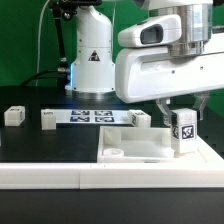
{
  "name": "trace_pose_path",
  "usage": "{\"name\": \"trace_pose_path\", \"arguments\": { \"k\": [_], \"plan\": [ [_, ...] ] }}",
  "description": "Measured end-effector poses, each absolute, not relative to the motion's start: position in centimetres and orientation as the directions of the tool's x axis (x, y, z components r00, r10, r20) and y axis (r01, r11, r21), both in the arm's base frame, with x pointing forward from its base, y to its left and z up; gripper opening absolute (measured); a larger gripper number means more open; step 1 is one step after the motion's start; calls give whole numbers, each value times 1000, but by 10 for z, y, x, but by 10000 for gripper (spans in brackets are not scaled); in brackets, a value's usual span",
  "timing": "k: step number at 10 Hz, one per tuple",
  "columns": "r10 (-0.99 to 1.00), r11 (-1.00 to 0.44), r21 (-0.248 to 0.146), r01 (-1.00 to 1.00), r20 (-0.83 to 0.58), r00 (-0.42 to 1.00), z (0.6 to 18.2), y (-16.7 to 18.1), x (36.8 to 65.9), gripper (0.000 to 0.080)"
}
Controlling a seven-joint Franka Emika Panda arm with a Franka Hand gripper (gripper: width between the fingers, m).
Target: Assemble one leg
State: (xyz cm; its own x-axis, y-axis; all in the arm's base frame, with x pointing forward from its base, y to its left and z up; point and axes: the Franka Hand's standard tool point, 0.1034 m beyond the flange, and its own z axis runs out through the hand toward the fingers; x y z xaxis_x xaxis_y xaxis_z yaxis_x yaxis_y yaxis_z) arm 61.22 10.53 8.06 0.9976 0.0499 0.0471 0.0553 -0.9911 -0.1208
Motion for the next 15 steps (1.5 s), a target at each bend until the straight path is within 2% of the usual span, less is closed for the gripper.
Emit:
{"name": "trace_pose_path", "arguments": {
  "k": [4,6,8,12,13,14,15],
  "plan": [
    [-302,-945,-133,-299,1,953,79,114,610,291],
    [-485,-866,-128,-484,-19,874,79,115,610,292],
    [-703,-703,-109,-702,-39,710,79,118,610,292],
    [-806,-581,-108,-807,-63,589,79,118,611,292],
    [-792,-599,-110,-793,-61,607,79,118,611,445],
    [-767,-632,-112,-767,-57,640,79,118,611,445],
    [-740,-663,-114,-740,-52,671,80,118,612,571]
  ]
}}
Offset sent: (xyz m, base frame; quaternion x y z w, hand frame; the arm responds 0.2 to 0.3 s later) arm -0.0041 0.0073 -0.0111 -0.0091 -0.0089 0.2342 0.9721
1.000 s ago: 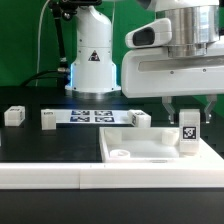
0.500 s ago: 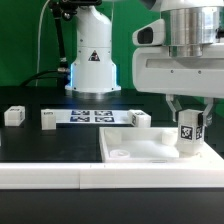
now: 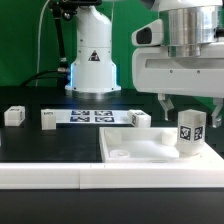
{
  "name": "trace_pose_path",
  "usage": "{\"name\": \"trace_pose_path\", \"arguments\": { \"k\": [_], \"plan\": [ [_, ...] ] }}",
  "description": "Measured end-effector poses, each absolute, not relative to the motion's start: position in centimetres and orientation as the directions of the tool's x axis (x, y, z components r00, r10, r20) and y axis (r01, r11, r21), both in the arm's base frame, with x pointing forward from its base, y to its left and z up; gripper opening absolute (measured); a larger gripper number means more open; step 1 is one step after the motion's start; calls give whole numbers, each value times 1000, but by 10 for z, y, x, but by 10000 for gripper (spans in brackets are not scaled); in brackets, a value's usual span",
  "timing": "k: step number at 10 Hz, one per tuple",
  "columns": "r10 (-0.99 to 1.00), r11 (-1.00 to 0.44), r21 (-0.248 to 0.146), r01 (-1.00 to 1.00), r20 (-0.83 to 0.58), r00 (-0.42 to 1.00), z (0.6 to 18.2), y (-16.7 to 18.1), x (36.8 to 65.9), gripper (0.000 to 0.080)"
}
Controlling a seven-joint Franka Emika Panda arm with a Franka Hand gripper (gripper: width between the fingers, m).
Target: Assemble one leg
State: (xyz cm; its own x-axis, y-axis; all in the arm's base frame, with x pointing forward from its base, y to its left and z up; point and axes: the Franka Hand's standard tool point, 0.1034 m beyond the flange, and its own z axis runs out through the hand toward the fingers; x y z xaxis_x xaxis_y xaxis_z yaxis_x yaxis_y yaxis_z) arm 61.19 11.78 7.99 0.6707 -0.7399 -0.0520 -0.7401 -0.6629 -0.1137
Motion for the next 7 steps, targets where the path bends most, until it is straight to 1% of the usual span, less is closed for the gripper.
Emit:
{"name": "trace_pose_path", "arguments": {
  "k": [1,2,4,5,7],
  "plan": [
    [-714,-690,-111,-715,-53,698,81,121,612,632],
    [-637,-764,-107,-636,-34,770,81,125,611,632],
    [-407,-910,-92,-405,4,914,81,127,610,646],
    [-291,-953,-87,-289,17,956,80,126,610,649],
    [-126,-989,-79,-124,29,992,79,125,609,649]
  ]
}}
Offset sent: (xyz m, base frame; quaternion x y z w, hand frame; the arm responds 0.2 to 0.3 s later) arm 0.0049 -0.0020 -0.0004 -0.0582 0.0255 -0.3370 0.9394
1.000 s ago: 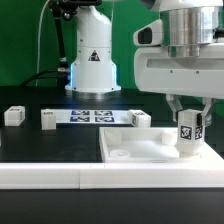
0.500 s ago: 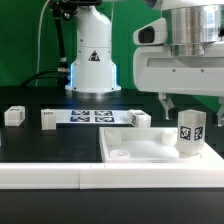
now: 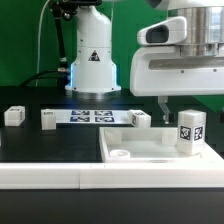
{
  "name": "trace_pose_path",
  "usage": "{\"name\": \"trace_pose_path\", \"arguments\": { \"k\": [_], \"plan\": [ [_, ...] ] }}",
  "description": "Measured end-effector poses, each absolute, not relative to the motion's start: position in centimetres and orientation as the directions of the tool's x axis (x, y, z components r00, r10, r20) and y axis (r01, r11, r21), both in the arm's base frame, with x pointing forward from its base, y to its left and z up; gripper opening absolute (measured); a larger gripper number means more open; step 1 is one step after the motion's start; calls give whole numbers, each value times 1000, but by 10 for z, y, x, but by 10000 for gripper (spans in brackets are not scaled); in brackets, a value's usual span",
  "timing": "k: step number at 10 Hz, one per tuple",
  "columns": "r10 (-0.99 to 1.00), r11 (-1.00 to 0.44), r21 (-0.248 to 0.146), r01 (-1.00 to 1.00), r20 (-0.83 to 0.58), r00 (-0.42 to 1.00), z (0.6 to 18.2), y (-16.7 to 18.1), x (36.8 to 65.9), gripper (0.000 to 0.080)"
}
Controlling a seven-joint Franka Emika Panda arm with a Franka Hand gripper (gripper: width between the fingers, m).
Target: Assemble one leg
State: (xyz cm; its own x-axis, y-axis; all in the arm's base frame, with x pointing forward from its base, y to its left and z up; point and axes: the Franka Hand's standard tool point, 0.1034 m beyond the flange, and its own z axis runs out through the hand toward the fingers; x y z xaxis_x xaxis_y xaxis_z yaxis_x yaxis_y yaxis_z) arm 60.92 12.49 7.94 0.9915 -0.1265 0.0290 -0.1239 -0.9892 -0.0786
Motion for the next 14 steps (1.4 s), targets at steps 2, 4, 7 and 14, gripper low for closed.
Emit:
{"name": "trace_pose_path", "arguments": {
  "k": [2,4,7,14],
  "plan": [
    [36,-998,-48,38,44,998,80,129,609,649],
    [142,-989,-26,143,28,990,81,130,609,649],
    [356,-934,-17,356,33,934,85,118,614,649],
    [390,-920,-17,391,40,920,84,117,615,290]
  ]
}}
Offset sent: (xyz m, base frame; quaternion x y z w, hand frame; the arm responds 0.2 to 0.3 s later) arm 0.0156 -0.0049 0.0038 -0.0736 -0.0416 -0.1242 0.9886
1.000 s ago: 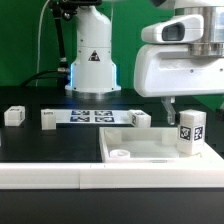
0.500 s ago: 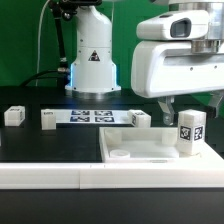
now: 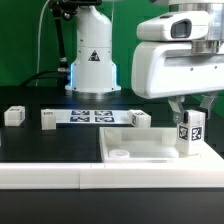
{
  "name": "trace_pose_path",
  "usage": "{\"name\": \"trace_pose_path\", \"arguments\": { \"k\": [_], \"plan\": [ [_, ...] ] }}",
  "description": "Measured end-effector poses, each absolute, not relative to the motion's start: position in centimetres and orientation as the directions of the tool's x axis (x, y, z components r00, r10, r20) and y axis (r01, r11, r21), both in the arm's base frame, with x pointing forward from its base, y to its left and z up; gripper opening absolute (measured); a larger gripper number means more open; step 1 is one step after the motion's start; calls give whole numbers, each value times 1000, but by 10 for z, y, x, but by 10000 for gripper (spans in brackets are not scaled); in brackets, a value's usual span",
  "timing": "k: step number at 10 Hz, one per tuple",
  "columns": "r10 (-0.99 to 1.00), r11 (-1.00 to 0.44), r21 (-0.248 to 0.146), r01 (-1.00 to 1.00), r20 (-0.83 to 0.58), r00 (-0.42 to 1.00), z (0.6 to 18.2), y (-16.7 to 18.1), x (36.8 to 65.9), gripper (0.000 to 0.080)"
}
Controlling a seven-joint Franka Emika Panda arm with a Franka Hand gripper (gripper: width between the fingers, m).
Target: Assemble one leg
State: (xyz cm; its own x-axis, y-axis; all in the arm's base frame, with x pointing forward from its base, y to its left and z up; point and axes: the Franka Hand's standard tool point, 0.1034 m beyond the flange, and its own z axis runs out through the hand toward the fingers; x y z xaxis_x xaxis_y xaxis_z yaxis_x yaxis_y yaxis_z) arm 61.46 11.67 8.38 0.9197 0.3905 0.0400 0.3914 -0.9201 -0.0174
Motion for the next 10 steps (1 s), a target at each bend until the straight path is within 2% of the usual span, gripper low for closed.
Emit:
{"name": "trace_pose_path", "arguments": {
  "k": [1,5,7,10],
  "plan": [
    [389,-921,-17,390,40,920,84,117,615,290],
    [-64,-996,-67,-63,26,998,83,117,615,290],
    [-206,-975,-85,-203,24,978,82,116,615,291],
    [-462,-884,-82,-460,3,887,82,117,615,291]
  ]
}}
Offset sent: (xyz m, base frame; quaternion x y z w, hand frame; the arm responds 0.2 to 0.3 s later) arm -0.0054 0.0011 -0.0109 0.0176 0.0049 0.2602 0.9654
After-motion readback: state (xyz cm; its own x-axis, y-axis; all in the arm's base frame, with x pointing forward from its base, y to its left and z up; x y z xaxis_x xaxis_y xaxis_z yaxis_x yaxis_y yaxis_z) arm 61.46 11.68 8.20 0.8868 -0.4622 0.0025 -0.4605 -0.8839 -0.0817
